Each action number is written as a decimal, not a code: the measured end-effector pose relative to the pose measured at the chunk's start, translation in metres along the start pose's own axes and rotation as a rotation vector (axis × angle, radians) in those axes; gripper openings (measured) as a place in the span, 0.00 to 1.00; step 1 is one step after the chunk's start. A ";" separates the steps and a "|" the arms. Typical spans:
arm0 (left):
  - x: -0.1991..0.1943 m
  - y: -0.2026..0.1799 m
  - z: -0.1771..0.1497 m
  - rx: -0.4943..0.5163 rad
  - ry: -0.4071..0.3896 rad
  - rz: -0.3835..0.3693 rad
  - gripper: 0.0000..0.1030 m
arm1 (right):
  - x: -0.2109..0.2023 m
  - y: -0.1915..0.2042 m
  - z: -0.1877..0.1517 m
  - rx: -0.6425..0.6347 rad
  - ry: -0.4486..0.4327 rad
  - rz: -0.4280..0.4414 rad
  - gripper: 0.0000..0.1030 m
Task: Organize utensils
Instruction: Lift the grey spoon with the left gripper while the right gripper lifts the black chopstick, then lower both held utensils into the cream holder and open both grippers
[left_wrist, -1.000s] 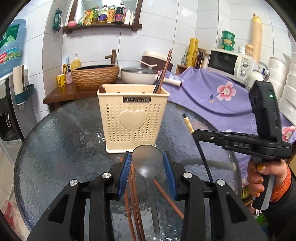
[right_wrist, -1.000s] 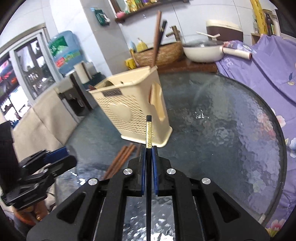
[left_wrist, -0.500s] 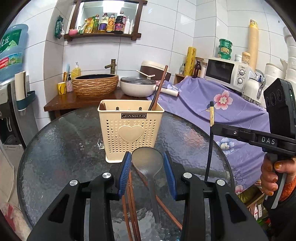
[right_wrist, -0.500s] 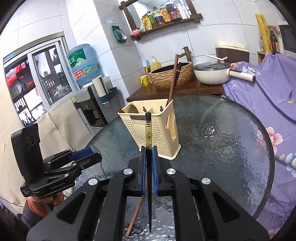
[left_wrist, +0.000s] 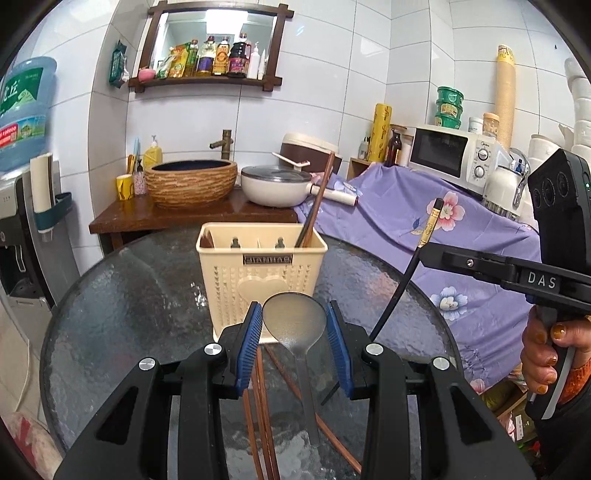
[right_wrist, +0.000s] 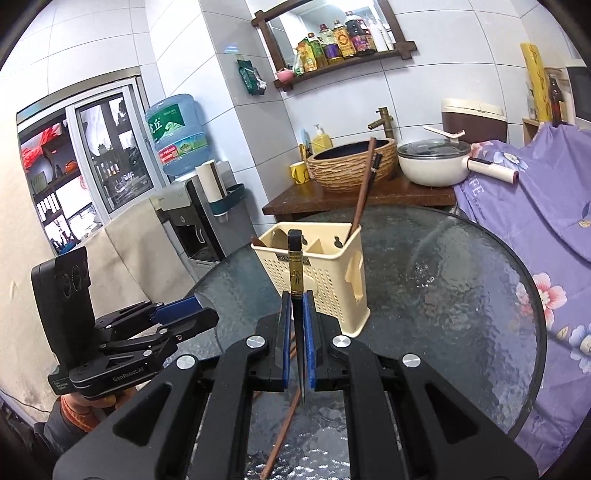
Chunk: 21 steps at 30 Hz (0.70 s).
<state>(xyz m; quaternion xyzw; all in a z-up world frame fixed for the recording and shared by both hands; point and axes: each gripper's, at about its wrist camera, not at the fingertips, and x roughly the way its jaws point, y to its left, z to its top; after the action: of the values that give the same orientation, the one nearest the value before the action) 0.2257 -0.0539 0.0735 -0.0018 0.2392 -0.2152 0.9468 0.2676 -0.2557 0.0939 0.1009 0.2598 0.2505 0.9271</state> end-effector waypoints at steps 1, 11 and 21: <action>-0.001 0.000 0.004 0.003 -0.006 0.002 0.34 | 0.000 0.001 0.004 -0.006 -0.003 0.000 0.07; -0.008 0.019 0.091 -0.015 -0.101 0.033 0.34 | -0.002 0.024 0.070 -0.091 -0.031 -0.007 0.07; 0.015 0.045 0.184 -0.086 -0.175 0.125 0.34 | -0.001 0.041 0.169 -0.110 -0.161 -0.073 0.07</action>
<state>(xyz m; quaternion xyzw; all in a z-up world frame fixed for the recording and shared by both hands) 0.3393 -0.0374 0.2246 -0.0462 0.1645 -0.1441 0.9747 0.3398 -0.2308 0.2506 0.0602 0.1740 0.2214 0.9576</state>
